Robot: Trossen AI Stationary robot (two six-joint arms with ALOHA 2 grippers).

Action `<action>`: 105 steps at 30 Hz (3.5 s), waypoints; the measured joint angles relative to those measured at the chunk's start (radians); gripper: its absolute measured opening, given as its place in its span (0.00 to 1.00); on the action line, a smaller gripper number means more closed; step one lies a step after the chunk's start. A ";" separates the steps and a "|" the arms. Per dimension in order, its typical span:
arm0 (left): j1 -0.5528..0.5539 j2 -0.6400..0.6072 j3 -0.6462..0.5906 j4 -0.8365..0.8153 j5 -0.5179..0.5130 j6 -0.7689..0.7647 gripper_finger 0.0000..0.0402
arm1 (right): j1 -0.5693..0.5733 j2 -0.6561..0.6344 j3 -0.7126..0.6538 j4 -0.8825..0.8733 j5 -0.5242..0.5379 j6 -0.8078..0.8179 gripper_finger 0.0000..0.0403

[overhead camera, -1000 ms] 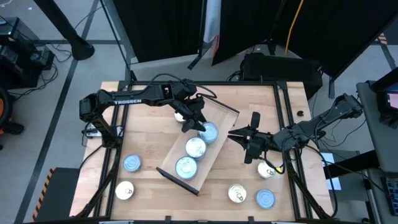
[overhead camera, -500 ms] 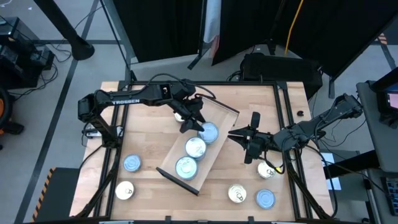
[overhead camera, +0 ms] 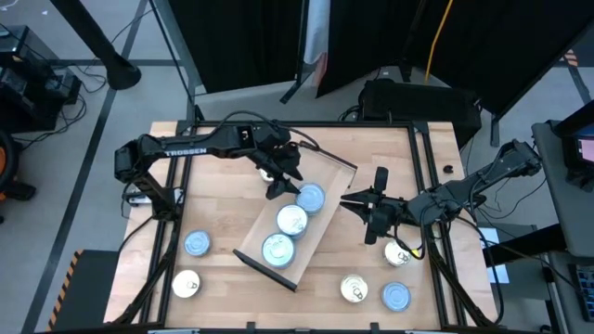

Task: Stack canned seafood by type on shelf
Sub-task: Stack the green tuna can on top of the other green tuna can on the shelf

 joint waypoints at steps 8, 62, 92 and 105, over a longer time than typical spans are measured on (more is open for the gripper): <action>-0.010 -0.090 0.126 -0.236 -0.164 0.026 0.60 | 0.012 -0.001 0.000 -0.055 0.105 0.237 0.15; -0.990 -0.465 -0.332 -0.067 -1.394 -0.512 0.60 | -0.302 0.248 -0.137 -1.259 -0.606 1.408 0.00; -0.990 -0.465 -0.332 -0.068 -1.393 -0.510 0.60 | -0.302 0.246 -0.250 -0.971 -0.578 1.408 0.00; -0.990 -0.465 -0.332 -0.068 -1.393 -0.510 0.60 | -0.303 0.244 -0.162 -1.253 -0.481 1.508 0.00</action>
